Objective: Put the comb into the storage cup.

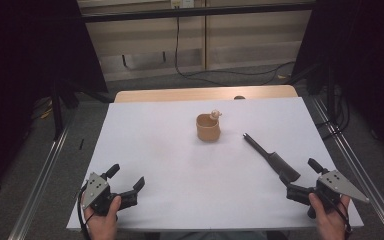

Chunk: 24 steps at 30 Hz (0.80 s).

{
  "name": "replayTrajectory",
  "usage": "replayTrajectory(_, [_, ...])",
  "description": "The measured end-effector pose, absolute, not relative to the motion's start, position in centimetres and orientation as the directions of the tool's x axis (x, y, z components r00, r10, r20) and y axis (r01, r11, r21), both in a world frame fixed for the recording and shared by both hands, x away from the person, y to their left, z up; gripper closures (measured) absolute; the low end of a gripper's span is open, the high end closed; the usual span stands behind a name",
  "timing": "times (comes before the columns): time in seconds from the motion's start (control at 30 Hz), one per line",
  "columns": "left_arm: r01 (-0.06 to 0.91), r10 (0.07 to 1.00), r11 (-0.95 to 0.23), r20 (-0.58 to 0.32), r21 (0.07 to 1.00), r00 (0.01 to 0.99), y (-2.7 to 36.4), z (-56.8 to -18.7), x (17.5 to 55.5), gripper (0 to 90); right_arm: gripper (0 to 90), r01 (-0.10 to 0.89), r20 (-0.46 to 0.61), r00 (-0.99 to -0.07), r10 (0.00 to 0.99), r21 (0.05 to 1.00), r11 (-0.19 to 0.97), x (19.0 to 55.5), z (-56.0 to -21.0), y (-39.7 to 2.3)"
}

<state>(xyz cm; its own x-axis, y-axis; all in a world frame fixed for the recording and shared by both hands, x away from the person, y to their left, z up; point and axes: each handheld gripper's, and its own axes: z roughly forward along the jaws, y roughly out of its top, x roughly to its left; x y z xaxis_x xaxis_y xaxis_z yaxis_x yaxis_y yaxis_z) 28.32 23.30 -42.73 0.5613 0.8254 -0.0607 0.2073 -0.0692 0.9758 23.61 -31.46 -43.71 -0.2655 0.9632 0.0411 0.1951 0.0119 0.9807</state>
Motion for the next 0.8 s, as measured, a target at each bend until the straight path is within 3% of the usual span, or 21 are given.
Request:
replayTrajectory(0.5, [0.202, 0.821, -0.083, -0.048, 0.976, 0.569, 23.3, -42.8, 28.1, 4.3, 0.0, 0.162, 0.049, -0.27, 0.962, 0.987, -0.005, 24.3, -42.4, -31.4])
replayTrajectory(0.8, [0.208, 0.805, -0.102, -0.043, 0.973, 0.592, 22.8, -42.9, 28.2, 4.1, 0.4, 0.195, 0.045, -0.267, 0.963, 0.981, 0.008, 26.8, -42.0, -31.5])
